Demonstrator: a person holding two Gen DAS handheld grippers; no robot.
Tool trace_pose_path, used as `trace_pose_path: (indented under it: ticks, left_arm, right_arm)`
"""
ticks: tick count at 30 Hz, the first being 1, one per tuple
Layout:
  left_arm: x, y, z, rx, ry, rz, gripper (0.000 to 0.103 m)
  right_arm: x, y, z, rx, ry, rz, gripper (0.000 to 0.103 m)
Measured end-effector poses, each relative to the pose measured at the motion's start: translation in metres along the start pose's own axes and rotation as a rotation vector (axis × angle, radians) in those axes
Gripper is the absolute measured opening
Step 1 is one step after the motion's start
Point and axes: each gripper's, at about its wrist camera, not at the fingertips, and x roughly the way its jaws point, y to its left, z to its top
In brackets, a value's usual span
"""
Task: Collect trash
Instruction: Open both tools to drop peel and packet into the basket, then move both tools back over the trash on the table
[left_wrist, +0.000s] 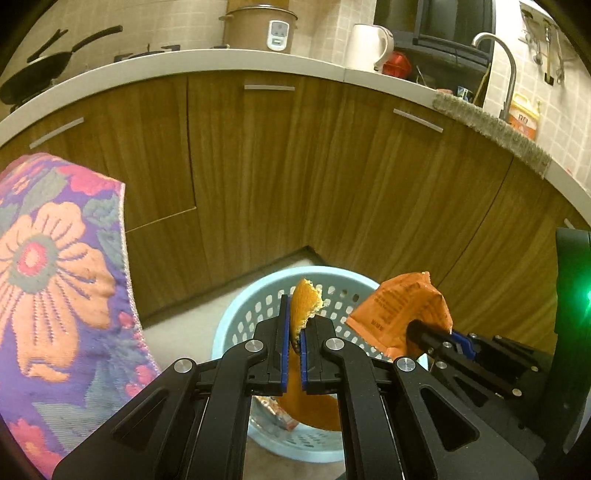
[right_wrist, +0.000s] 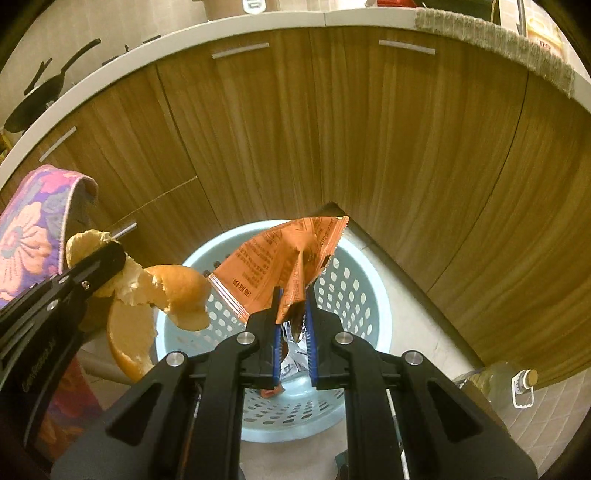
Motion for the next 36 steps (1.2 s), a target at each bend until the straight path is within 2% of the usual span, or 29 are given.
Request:
trace_pose_path:
  ticks: [4, 6, 7, 8, 10, 17, 24, 36]
  left_arm:
    - [0.003, 0.001, -0.005, 0.01, 0.013, -0.002, 0.003]
    - [0.006, 0.0, -0.006, 0.01, 0.024, -0.001, 0.006]
    - [0.005, 0.001, -0.006, 0.008, 0.022, 0.0, 0.01]
    - [0.004, 0.001, -0.006, 0.006, 0.022, -0.001, 0.019]
    - [0.002, 0.001, -0.006, 0.01, 0.015, 0.007, 0.032]
    - [-0.011, 0.008, 0.001, -0.036, -0.006, 0.007, 0.037]
    - [-0.027, 0.009, 0.006, -0.058, -0.025, -0.005, 0.038]
    - [-0.089, 0.019, 0.031, -0.116, -0.11, -0.043, 0.038]
  right_arm:
    - [0.011, -0.001, 0.001, -0.008, 0.032, -0.012, 0.011]
    - [0.016, -0.001, 0.0, -0.011, 0.058, -0.019, 0.017]
    - [0.019, -0.002, -0.001, -0.01, 0.07, -0.01, 0.023]
    - [0.021, -0.002, -0.002, -0.011, 0.076, -0.01, 0.037]
    - [0.019, -0.001, -0.003, -0.022, 0.065, -0.029, 0.054]
    - [0.012, -0.009, -0.004, 0.008, 0.063, -0.027, 0.054]
    - [-0.007, -0.004, 0.004, 0.013, 0.026, -0.042, 0.054]
    - [-0.07, 0.023, 0.034, -0.008, -0.086, -0.029, 0.054]
